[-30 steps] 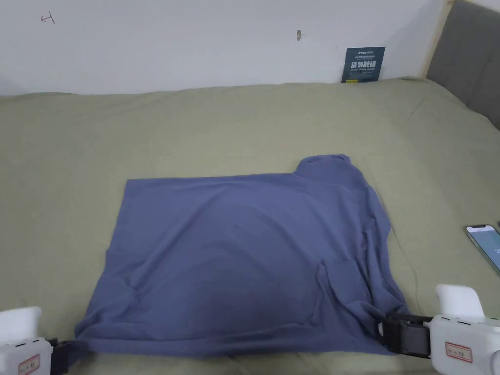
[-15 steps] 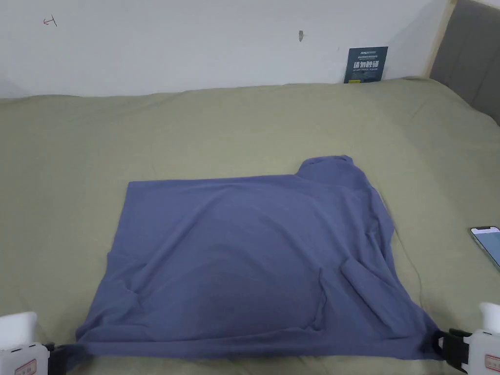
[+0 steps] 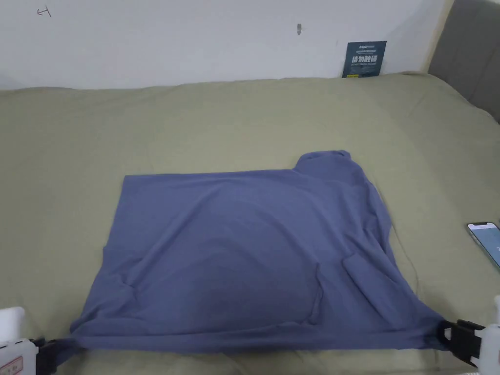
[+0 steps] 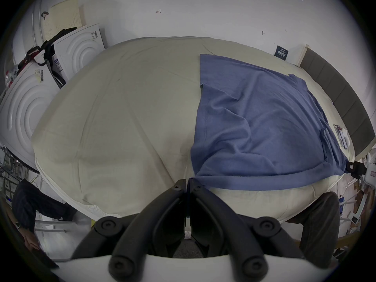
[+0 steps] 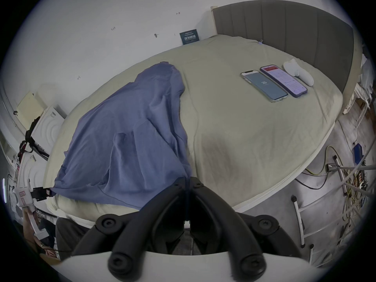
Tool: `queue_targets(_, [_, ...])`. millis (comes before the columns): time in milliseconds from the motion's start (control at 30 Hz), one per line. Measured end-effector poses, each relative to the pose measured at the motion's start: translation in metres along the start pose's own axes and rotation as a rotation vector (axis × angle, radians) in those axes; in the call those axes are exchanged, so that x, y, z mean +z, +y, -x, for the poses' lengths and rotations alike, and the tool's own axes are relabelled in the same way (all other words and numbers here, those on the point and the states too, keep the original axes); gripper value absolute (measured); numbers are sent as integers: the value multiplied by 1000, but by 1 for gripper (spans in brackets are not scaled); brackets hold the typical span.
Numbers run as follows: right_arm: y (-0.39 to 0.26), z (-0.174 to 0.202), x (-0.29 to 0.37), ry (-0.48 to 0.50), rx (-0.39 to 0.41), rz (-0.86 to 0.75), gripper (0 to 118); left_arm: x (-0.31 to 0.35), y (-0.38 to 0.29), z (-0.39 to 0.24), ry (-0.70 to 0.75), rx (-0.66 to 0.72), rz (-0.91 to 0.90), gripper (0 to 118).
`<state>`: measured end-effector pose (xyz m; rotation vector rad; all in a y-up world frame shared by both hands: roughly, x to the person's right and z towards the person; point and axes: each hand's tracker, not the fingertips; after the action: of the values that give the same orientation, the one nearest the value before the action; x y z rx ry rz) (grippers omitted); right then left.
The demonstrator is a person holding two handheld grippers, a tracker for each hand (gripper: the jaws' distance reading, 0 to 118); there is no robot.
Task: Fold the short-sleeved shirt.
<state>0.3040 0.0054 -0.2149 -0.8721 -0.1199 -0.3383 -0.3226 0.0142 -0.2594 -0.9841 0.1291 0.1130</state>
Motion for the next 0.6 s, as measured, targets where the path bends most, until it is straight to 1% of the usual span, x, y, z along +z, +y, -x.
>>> queue_targets(133, [16,-6,2,20,-46,-7,3,3,14,4,-15,9,-25,2])
queue_targets(200, [25,-3,1,16,-61,-13,3,5,25,2,-11,-4,-38,2])
queue_targets(233, [29,6,6,17,-58,-18,3,6,31,1,-12,-7,-47,2])
queue_targets(433, [70,30,-1,11,-11,-54,3,7,72,-12,0,-41,-94,2])
queue_targets(600, [114,49,-25,1,46,-65,3,-6,114,-25,15,-59,-126,2])
